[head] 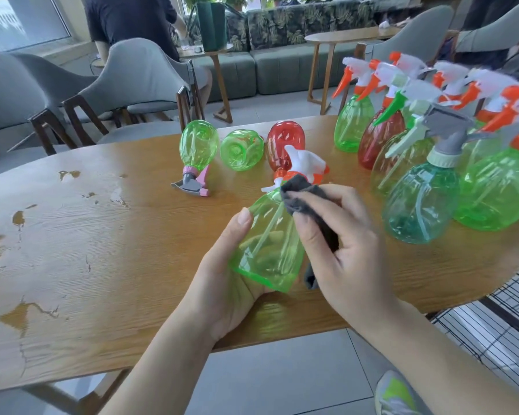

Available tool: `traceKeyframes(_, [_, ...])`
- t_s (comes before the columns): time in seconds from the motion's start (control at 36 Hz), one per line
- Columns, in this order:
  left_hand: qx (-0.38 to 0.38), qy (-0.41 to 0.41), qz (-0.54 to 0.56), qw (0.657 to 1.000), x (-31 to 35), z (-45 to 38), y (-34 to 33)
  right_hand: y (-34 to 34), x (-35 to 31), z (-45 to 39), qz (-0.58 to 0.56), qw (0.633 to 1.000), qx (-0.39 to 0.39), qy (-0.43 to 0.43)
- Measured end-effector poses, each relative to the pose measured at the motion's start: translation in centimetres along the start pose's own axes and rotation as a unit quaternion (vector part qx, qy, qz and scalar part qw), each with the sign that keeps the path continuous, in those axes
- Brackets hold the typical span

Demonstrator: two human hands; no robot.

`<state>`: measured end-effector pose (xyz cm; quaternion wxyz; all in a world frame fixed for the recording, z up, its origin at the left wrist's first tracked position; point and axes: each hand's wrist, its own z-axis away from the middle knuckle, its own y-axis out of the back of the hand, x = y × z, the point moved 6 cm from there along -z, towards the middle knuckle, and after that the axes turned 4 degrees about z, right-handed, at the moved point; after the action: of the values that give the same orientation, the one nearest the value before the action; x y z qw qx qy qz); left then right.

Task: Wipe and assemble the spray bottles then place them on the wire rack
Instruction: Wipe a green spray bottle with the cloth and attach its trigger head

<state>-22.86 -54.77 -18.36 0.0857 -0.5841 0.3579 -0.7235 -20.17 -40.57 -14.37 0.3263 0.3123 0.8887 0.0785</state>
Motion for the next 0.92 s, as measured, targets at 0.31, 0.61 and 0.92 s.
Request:
traceKeyframes(0.31, [0.016,0.007,-0.022,1.000,-0.4,-0.5,0.7,0.3,0.5,-0.1,0.026,1.000,-0.012,0.012])
traceKeyframes(0.61, [-0.008,0.037,0.032,0.999,-0.4,-0.3,0.5,-2.3,-3.8,2.9,0.124,0.959,-0.095,0.235])
traceKeyframes(0.92, [-0.028,0.004,0.005,1.000,-0.2,-0.4,0.4,0.3,0.6,-1.0,0.030,1.000,-0.005,-0.008])
